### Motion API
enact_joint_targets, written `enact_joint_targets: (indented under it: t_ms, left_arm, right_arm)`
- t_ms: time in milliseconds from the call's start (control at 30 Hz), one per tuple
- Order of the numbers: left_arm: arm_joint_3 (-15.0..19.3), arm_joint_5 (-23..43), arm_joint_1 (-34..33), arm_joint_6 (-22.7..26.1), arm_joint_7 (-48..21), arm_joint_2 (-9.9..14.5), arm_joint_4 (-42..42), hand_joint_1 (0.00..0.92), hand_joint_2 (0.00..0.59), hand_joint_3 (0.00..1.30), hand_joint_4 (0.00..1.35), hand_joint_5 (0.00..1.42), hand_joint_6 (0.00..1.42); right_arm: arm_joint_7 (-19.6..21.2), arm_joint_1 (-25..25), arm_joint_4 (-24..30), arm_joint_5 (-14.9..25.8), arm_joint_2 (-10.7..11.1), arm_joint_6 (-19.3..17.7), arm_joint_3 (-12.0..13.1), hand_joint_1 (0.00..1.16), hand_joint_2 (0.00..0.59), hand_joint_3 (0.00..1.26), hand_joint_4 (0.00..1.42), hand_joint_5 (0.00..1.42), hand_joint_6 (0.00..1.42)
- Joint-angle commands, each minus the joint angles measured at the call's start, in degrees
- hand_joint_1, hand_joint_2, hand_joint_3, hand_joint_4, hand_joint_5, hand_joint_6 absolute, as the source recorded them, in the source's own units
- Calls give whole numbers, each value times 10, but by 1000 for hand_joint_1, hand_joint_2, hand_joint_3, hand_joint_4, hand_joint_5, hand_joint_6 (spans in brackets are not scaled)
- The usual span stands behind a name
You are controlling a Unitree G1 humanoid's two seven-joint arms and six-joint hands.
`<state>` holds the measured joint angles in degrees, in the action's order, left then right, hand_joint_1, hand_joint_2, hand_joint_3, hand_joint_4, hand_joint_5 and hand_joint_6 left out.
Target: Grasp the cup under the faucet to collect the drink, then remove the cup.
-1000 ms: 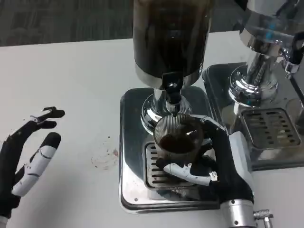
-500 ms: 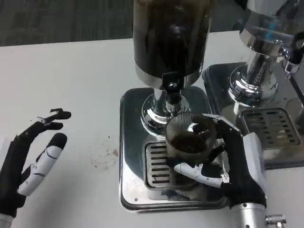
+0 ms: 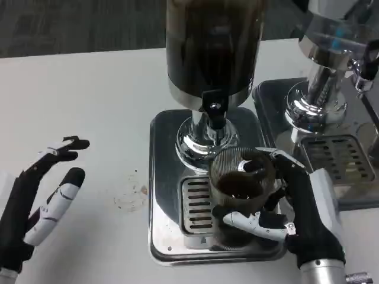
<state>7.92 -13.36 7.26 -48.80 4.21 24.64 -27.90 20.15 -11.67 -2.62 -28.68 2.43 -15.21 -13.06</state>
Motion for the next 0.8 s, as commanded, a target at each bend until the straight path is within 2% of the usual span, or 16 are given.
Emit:
enact_joint_targets:
  t_ms: [33, 167, 233, 333, 467, 800]
  left_arm:
    - [-3, -28, 13, 7, 3, 14, 6, 0, 230, 309, 141, 214, 53]
    - [-4, -72, 29, 14, 9, 33, 31, 0, 231, 233, 36, 116, 3]
    - [-6, -101, 40, 23, 9, 46, 52, 0, 230, 136, 1, 15, 0]
    - [-9, -131, 57, 43, 4, 60, 90, 0, 228, 7, 0, 0, 0]
    - [-13, -182, 84, 61, 9, 79, 137, 0, 215, 0, 0, 0, 0]
    - [-23, -231, 113, 71, 39, 99, 160, 0, 207, 0, 0, 0, 0]
  right_arm:
    - [-5, -9, 41, 4, 1, -2, 4, 989, 98, 645, 743, 891, 1048]
    - [-16, -26, 64, 5, 10, 1, 8, 987, 97, 646, 747, 903, 1058]
    - [-25, -38, 79, 7, 14, 5, 11, 986, 97, 646, 750, 904, 1060]
    - [-36, -51, 95, 11, 16, 8, 16, 986, 97, 649, 752, 904, 1061]
    - [-45, -61, 106, 18, 20, 6, 17, 986, 97, 652, 753, 905, 1063]
    - [-59, -69, 123, 25, 25, -7, 15, 985, 97, 660, 769, 905, 1082]
